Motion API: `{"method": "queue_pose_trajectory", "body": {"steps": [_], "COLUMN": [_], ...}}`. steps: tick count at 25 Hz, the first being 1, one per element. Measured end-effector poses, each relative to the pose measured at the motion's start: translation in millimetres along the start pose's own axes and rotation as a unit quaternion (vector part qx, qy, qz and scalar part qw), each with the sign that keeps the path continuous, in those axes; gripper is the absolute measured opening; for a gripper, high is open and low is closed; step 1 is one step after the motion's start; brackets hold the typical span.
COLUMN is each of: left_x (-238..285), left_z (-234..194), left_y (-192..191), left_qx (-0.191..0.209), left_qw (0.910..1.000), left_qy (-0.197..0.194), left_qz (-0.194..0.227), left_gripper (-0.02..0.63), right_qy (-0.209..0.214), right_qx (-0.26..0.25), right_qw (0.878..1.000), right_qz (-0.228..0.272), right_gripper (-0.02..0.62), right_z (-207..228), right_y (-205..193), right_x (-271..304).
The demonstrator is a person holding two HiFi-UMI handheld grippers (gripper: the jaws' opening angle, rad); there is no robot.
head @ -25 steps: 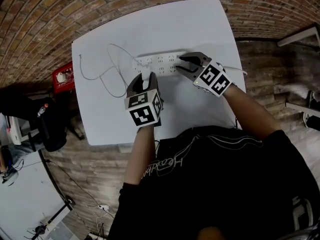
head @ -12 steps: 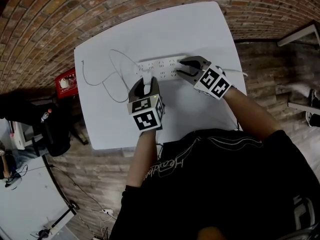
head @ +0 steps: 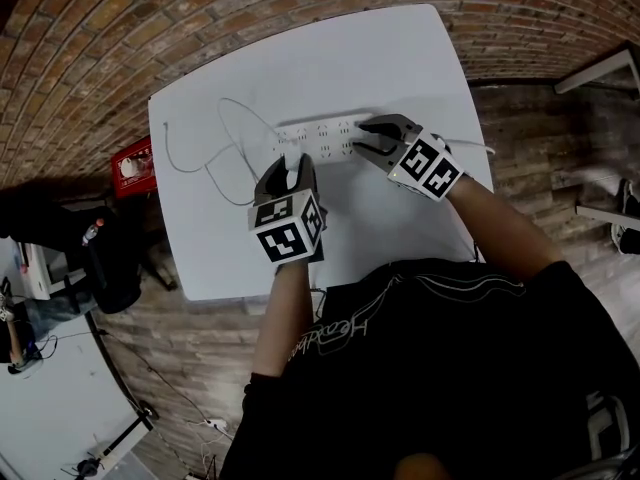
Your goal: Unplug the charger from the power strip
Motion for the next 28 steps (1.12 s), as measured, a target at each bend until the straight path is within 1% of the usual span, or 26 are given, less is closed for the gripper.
{"method": "queue_pose_trajectory", "body": {"steps": [3, 4, 5, 6, 8, 9, 10, 12, 15, 16, 18, 19, 20, 22, 23, 24, 25, 27, 28], "left_x": [-1, -1, -1, -2, -3, -3, -3, -4, -5, -5, -5, -5, -5, -7, -7, -7, -7, -7, -6], "left_z": [11, 14, 14, 13, 8, 7, 7, 10, 8, 8, 12, 13, 12, 4, 1, 0, 2, 9, 11], "left_y": [-1, -2, -3, -3, -2, -2, -2, -2, -4, -4, -4, -5, -5, -4, -4, -4, -3, -4, -4], "left_qx": [0.072, 0.086, 0.087, 0.075, 0.04, 0.032, 0.035, 0.055, 0.048, 0.055, 0.093, 0.098, 0.083, 0.023, 0.006, 0.006, 0.021, 0.075, 0.092], "left_qw": [0.997, 0.9957, 0.9957, 0.9967, 0.9991, 0.9994, 0.9993, 0.9983, 0.9988, 0.9984, 0.9953, 0.9947, 0.9963, 0.9997, 0.9999, 0.9999, 0.9998, 0.997, 0.9954], "left_qy": [0.026, 0.031, 0.031, 0.026, 0.014, 0.012, 0.013, 0.02, 0.012, 0.012, 0.023, 0.024, 0.018, -0.003, -0.009, -0.009, -0.003, 0.017, 0.023], "left_qz": [-0.013, -0.014, -0.013, -0.011, -0.006, -0.004, -0.005, -0.008, -0.004, -0.006, -0.014, -0.016, -0.013, -0.004, -0.002, -0.003, -0.005, -0.012, -0.015], "left_gripper": [0.137, 0.138, 0.138, 0.138, 0.137, 0.137, 0.137, 0.137, 0.137, 0.137, 0.14, 0.14, 0.14, 0.137, 0.137, 0.137, 0.137, 0.137, 0.138], "right_qy": [0.0, -0.001, -0.001, -0.001, 0.0, 0.0, 0.0, 0.0, 0.0, 0.0, -0.001, 0.0, 0.0, 0.0, 0.0, 0.0, 0.0, -0.001, -0.001], "right_qx": [0.0, -0.001, 0.0, 0.0, 0.0, 0.0, 0.0, 0.0, -0.001, -0.002, -0.003, -0.003, -0.003, -0.004, -0.005, -0.005, -0.005, -0.004, -0.003], "right_qw": [1.0, 1.0, 1.0, 1.0, 1.0, 1.0, 1.0, 1.0, 1.0, 1.0, 1.0, 1.0, 1.0, 1.0, 1.0, 1.0, 1.0, 1.0, 1.0], "right_qz": [0.001, 0.002, 0.002, 0.002, 0.002, 0.002, 0.002, 0.002, 0.003, 0.003, 0.004, 0.003, 0.003, 0.003, 0.003, 0.003, 0.003, 0.003, 0.003], "right_gripper": [0.112, 0.112, 0.112, 0.112, 0.112, 0.112, 0.112, 0.112, 0.112, 0.112, 0.11, 0.112, 0.11, 0.11, 0.112, 0.11, 0.11, 0.112, 0.112], "right_z": [0, 0, 0, 0, 0, 0, 0, 0, -1, -1, -2, -2, -2, -2, -3, -3, -3, -3, -2], "right_y": [0, 0, 0, 0, 0, 0, 0, 0, -1, -1, -1, -1, -1, 0, 0, 0, -1, 0, 0], "right_x": [0, 0, -1, -1, -1, -1, -1, -1, -1, -1, -1, -1, -1, -1, -1, -2, -2, -1, -1]}}
Point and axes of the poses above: the fingertips, and each gripper's own axes: x forward along the fingers, z to its right, y out of its top, the point moved 10 cm from there along -x, backward along the fingers, and after that the axes turned 8 degrees about -y, right-handed, at the moved point
